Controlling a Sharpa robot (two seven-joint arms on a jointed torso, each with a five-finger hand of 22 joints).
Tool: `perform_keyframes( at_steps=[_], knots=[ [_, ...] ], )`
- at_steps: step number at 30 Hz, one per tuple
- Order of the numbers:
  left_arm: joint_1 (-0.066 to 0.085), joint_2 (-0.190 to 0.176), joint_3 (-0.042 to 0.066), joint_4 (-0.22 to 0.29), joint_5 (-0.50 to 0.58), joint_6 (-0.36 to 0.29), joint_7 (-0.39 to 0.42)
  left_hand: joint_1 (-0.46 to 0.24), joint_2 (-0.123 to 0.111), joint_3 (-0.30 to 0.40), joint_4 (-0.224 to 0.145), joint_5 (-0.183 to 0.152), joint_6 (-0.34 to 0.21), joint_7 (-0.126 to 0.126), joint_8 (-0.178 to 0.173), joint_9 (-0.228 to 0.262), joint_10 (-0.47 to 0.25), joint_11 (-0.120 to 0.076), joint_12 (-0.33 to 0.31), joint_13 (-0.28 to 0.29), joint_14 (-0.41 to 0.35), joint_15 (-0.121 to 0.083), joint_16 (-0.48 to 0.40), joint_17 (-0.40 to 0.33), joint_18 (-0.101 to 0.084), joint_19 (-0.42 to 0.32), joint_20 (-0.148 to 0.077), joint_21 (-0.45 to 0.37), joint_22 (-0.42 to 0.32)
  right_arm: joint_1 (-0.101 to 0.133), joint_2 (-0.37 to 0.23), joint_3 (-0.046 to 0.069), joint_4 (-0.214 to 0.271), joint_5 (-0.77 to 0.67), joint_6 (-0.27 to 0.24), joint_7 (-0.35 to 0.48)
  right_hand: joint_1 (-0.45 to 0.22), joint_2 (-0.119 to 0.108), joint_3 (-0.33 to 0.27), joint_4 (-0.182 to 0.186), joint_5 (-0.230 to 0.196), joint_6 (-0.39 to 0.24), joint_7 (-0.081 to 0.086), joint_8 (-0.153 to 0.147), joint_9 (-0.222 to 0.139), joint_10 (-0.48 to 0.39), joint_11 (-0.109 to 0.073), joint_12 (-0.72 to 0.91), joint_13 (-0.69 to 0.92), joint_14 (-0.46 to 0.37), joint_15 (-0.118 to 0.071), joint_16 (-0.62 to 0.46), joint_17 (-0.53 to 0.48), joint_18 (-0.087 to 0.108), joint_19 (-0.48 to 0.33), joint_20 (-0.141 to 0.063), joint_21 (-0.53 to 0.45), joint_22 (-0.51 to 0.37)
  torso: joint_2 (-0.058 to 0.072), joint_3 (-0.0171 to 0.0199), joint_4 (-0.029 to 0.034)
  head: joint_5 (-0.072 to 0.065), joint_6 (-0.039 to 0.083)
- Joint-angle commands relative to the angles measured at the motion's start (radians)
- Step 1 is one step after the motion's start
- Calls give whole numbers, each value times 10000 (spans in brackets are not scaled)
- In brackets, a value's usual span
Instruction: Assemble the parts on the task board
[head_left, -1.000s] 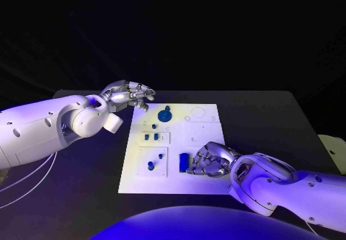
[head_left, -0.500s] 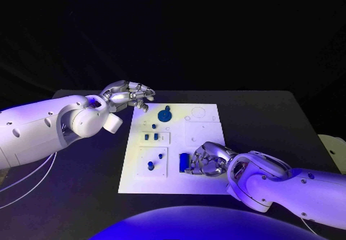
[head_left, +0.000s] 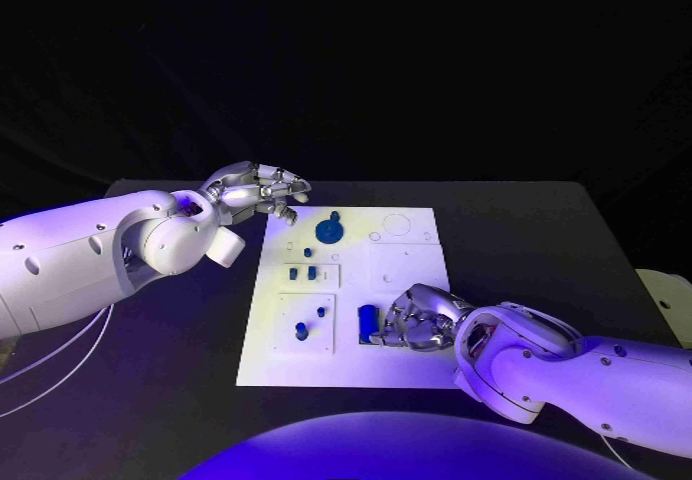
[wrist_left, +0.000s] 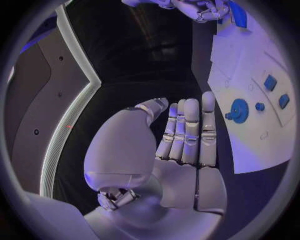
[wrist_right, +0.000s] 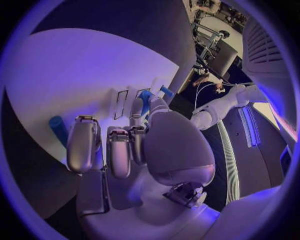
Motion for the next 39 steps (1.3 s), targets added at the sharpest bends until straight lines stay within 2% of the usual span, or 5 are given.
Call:
perform_keyframes(
  at_steps=[1,13,23,32,39],
  knots=[
    [5,20,6,13,1,209,5,-107,-5,-16,70,50,-81,13,27,12,-74,-26,60,-17,-40,2,-32,0,97,55,-17,-70,-13,7,-11,13,-29,157,4,23,-72,-83,-90,3,-60,-49,-53,20,69,595,-78,57,1935,1060,-87,62,2635,-49,317,-57,33,1878,4,-1,0,22,2],
    [4,36,5,-2,-5,211,3,-109,-4,-17,73,52,-84,14,27,13,-74,-25,61,-17,-40,2,-32,0,97,56,-16,-72,-14,10,-50,13,0,417,254,537,-626,-484,-804,14,-1136,-99,46,-157,590,454,9,-183,1755,1060,-20,62,2635,3,235,-1,-281,1802,0,4,-5,10,2],
    [4,30,4,4,-5,178,32,-114,2,-15,86,62,-98,17,25,14,-74,-24,62,-17,-40,2,-32,0,98,59,-16,-78,-15,66,-482,12,168,345,-81,685,-131,-431,-851,-13,-959,-162,51,-310,759,411,16,-252,1706,1060,-10,62,2635,6,231,12,-305,1799,-4,5,-15,0,2],
    [4,23,4,49,-22,22,209,-92,9,-3,80,81,-108,14,27,18,-76,-28,65,-18,-41,1,-33,0,98,62,-16,-87,-17,622,-1509,8,602,700,-706,1067,1171,-201,-750,-13,-659,-849,460,-1720,117,283,344,-427,1580,1060,244,62,2635,31,173,200,-541,1750,-11,-4,-34,-54,2],
    [5,16,3,117,-24,4,319,-91,8,-3,80,81,-108,14,28,19,-76,-28,65,-18,-42,1,-33,0,98,62,-16,-88,-17,806,-2298,-11,537,79,-592,873,1144,-192,-886,4,-760,-791,551,-2062,-204,291,427,-407,1594,1060,321,62,2635,14,201,282,-439,1779,3,-6,-1,-170,2]
  ],
)
